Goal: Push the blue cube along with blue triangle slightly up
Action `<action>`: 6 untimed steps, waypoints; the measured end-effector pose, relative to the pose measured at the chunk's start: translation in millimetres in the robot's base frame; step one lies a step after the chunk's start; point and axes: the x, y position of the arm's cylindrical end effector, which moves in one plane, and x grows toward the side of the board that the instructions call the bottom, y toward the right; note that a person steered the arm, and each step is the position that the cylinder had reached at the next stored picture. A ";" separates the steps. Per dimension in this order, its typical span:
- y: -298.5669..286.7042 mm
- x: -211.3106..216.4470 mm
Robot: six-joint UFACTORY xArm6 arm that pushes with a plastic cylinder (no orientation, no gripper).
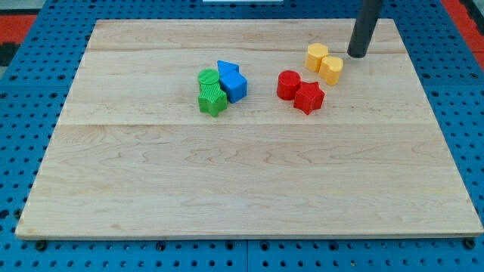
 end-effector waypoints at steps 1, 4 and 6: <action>-6.0 13.1; -23.2 32.5; -12.7 64.9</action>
